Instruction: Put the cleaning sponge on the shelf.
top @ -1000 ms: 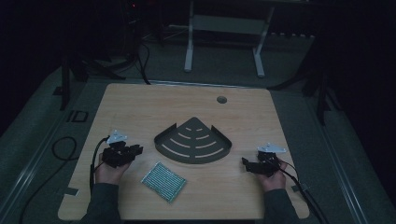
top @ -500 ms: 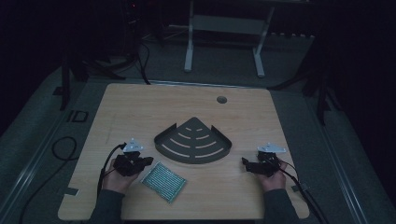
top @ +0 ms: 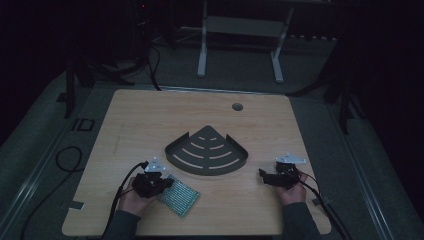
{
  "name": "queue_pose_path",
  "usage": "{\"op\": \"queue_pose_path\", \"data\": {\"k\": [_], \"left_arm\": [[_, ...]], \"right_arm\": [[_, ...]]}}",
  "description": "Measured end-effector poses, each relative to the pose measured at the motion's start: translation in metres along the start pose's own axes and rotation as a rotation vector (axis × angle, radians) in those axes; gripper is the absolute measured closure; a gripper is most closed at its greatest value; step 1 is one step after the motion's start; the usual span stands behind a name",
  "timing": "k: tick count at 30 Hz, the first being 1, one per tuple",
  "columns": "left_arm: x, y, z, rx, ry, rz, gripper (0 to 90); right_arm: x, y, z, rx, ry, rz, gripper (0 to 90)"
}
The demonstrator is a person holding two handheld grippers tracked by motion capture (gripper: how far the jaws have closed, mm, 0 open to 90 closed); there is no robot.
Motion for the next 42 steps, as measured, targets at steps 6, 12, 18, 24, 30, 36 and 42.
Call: {"op": "queue_pose_path", "data": {"k": [6, 12, 18, 24, 30, 36, 42], "left_arm": [[0.001, 0.005, 0.004, 0.006, 0.013, -0.026, 90.0], [0.005, 0.008, 0.001, -0.003, -0.006, -0.053, 90.0], [0.007, 0.004, -0.007, -0.029, -0.027, -0.06, 90.0], [0.008, 0.0, -0.02, -0.067, -0.055, -0.066, 90.0], [0.011, -0.008, -0.039, -0.129, -0.088, -0.087, 90.0], [0.021, -0.021, -0.057, -0.17, -0.127, -0.104, 90.0], [0.032, -0.031, -0.065, -0.198, -0.172, -0.103, 90.0]], "right_arm": [[0.0, 0.0, 0.0, 0.0, 0.0, 0.0, 18.2], [0.0, 0.0, 0.0, -0.001, -0.001, -0.001, 18.3], [0.0, 0.0, 0.0, -0.001, 0.0, -0.001, 18.2], [0.0, 0.0, 0.0, -0.001, -0.001, -0.001, 18.3], [0.0, 0.0, 0.0, -0.001, -0.001, -0.001, 18.3], [0.0, 0.0, 0.0, -0.001, 0.0, -0.001, 18.3], [0.0, 0.0, 0.0, 0.0, -0.001, -0.001, 18.3]]}}
Point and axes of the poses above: each handheld gripper's, and its own axes: y roughly forward along the jaws, x roughly out of its underside, z roughly to its right, the point moved 6 cm from there along y, roughly forward along the jaws, and after that the axes turned 1 degree about -x, right-handed, at the moved point
